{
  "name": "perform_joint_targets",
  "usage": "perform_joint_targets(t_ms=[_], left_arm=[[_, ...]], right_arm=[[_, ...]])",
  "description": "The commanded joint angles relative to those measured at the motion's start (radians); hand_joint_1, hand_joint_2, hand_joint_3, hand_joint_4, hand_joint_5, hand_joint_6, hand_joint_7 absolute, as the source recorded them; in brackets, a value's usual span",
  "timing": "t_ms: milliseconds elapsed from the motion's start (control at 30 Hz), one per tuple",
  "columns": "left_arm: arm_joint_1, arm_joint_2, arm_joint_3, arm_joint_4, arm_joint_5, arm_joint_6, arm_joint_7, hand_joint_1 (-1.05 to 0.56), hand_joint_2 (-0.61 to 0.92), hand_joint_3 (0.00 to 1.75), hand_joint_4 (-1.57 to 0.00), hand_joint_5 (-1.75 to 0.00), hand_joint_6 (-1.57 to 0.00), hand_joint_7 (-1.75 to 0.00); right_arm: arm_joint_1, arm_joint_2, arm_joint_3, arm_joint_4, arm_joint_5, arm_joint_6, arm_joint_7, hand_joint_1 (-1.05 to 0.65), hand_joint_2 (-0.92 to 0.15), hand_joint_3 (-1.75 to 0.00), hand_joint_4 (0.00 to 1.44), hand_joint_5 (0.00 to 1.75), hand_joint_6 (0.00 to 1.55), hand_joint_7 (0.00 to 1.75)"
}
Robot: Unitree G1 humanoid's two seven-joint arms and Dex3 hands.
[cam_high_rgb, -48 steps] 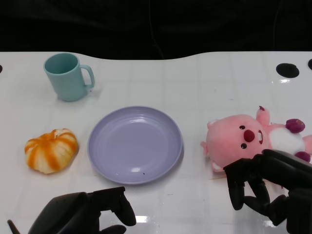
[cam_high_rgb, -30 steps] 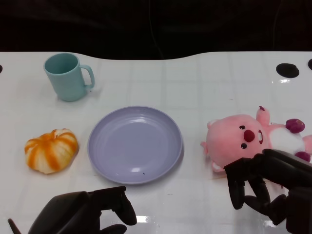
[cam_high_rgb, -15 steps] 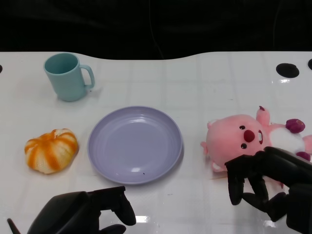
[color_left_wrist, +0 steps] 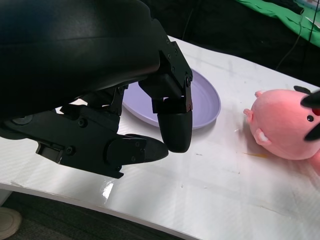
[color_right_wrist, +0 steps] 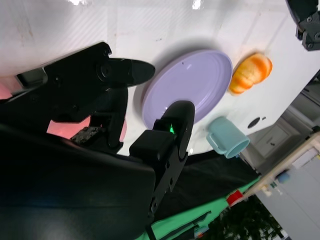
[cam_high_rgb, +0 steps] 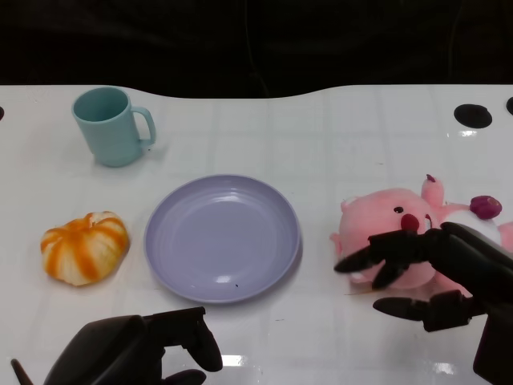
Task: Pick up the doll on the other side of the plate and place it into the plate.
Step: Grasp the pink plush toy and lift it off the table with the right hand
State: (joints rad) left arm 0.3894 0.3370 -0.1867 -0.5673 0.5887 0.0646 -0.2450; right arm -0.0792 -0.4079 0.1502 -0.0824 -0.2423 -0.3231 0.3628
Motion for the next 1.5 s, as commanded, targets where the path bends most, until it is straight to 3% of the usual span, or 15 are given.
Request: perform_joint_targets(t_ms=[33,267,433,633,867,1167,1500], left_arm=[[0.001,0.013,0.011,0.001,-0.003,-0.003,-0.004,-0.29,0.92,0.41,-0.57,-1.69,-0.62,-1.13],[-0.001,0.016,0.008,0.006,0.004,-0.011,0.001,-0.28,0.92,0.39,-0.58,-1.69,-0.62,-1.12],[-0.005,0.011,0.0,0.007,0.01,-0.008,0.002,-0.27,0.92,0.38,-0.58,-1.69,-0.64,-1.09],[-0.012,0.005,-0.004,0.017,0.01,-0.005,0.005,-0.27,0.92,0.38,-0.58,-1.7,-0.65,-1.09],[-0.01,0.006,-0.006,0.008,0.02,-0.005,0.004,-0.27,0.92,0.38,-0.58,-1.69,-0.65,-1.1],[-0.006,0.005,-0.013,-0.005,0.035,0.006,0.001,-0.27,0.92,0.37,-0.58,-1.67,-0.65,-1.08],[0.002,-0.003,-0.016,-0.021,0.038,0.018,-0.008,-0.29,0.92,0.38,-0.59,-1.7,-0.65,-1.1]], right_arm=[[-0.022,-0.021,-0.021,0.02,-0.036,-0.05,-0.04,-0.46,-0.89,-0.07,0.35,0.37,0.44,0.01],[-0.032,-0.032,-0.042,-0.002,-0.15,-0.049,-0.115,-0.59,-0.92,-0.01,0.02,0.43,0.2,0.0],[-0.03,-0.047,-0.048,-0.079,-0.289,0.059,-0.136,-0.72,-0.92,-0.03,0.0,0.21,0.1,0.0],[-0.04,-0.062,-0.026,-0.173,-0.424,0.208,-0.082,-0.74,-0.89,-0.01,0.0,0.14,0.08,0.0],[-0.079,-0.078,0.007,-0.196,-0.501,0.294,-0.014,-0.75,-0.9,-0.01,0.0,0.09,0.07,0.01],[-0.172,-0.09,0.059,-0.067,-0.541,0.325,0.02,-0.8,-0.9,0.0,0.01,0.16,0.12,0.02],[-0.272,-0.042,0.139,0.155,-0.556,0.35,-0.031,-0.78,-0.88,-0.01,0.0,0.2,0.11,0.0]])
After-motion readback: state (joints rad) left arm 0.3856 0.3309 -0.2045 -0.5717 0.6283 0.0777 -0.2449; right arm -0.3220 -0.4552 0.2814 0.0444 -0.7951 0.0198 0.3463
